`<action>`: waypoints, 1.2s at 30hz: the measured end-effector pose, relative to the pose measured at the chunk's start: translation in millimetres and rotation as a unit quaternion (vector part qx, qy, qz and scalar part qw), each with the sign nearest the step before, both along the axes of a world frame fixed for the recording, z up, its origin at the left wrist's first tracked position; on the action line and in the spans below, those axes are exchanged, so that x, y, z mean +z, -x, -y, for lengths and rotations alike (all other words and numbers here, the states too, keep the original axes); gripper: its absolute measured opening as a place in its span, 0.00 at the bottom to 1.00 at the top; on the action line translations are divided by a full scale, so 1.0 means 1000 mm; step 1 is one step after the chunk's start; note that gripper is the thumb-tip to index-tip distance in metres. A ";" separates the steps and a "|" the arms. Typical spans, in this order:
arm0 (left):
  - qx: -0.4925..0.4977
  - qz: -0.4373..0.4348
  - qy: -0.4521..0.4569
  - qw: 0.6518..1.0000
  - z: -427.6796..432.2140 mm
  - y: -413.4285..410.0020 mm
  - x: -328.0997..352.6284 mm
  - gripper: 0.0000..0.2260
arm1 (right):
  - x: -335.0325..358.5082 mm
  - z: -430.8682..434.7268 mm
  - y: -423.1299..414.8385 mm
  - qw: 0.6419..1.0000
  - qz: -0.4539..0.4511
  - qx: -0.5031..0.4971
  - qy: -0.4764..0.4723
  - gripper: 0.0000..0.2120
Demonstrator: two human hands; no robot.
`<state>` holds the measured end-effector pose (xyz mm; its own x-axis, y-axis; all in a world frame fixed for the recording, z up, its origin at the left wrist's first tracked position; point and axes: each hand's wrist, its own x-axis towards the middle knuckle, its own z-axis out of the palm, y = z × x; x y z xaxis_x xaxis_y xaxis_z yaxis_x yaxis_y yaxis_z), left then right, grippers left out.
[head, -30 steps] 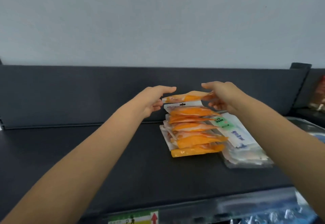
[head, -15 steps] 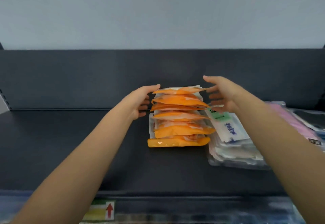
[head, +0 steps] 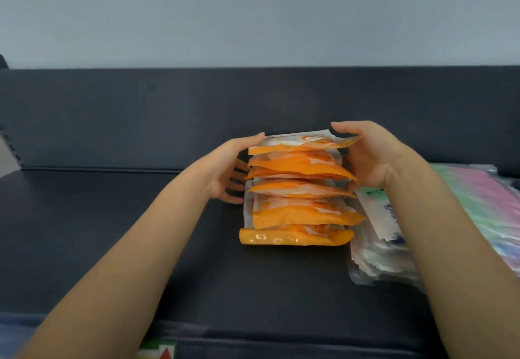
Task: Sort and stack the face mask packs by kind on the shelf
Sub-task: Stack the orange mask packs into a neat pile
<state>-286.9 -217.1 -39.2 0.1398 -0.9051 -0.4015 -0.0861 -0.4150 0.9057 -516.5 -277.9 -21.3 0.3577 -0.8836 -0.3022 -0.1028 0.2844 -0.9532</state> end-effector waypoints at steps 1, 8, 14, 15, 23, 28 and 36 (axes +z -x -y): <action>-0.003 0.000 -0.001 1.000 0.002 -0.001 -0.001 0.37 | 0.000 0.001 -0.001 1.000 0.002 0.003 0.001 0.17; -0.003 0.003 0.010 1.000 0.008 0.001 -0.008 0.29 | -0.006 0.000 0.000 0.999 0.019 -0.033 -0.004 0.24; 0.005 0.000 0.012 1.000 0.007 -0.001 -0.012 0.30 | -0.008 0.000 0.003 0.999 0.033 -0.036 -0.004 0.29; 0.004 -0.002 0.010 1.000 0.007 -0.002 -0.012 0.31 | -0.009 0.000 0.003 0.999 0.033 -0.030 -0.003 0.29; 0.025 -0.054 -0.010 0.998 0.009 -0.009 -0.013 0.40 | -0.007 -0.006 0.007 1.000 0.002 -0.019 0.009 0.23; 0.042 -0.033 -0.012 0.999 0.007 -0.013 -0.014 0.41 | -0.006 -0.010 0.005 1.000 -0.013 -0.006 0.017 0.23; 0.032 -0.050 -0.013 0.998 0.006 -0.015 -0.014 0.38 | -0.007 -0.012 0.003 1.000 -0.010 -0.001 0.016 0.25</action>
<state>-271.7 -223.6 -53.5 0.1556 -0.8849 -0.4390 0.0313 -0.4398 0.8976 -519.9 -265.5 -28.6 0.3494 -0.8941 -0.2801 -0.1207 0.2536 -0.9598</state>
